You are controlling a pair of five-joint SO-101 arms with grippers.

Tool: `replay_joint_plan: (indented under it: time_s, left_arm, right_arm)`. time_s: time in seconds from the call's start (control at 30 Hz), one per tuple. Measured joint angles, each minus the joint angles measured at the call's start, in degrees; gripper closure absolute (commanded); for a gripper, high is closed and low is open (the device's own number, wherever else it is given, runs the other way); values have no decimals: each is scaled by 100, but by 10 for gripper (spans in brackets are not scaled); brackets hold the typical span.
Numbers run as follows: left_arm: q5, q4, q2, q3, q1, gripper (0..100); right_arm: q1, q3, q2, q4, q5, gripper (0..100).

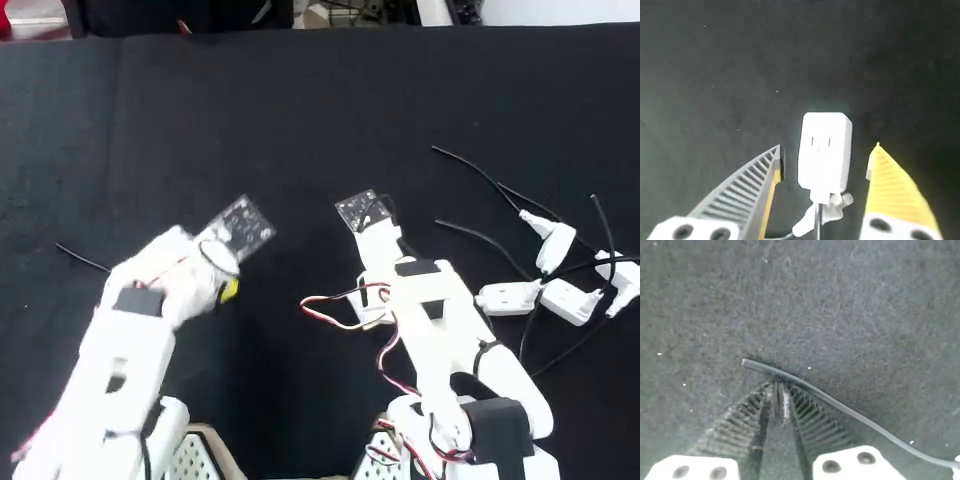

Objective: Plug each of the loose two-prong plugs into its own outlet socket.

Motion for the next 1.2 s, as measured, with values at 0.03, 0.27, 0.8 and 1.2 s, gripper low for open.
replay_joint_plan:
  time_s: [0.03,0.27,0.8,1.2]
  left_arm:
    - [0,0,325,-211,0,728]
    - [-123,70,2180,-1055,62,728]
    - [-149,123,3596,-1855,-97,737]
    - [369,1433,3613,-2787,-105,970]
  right_arm:
    - [0,0,0,0,0,986]
    - [0,0,0,0,0,986]
    - [0,0,0,0,0,986]
    - [0,0,0,0,0,986]
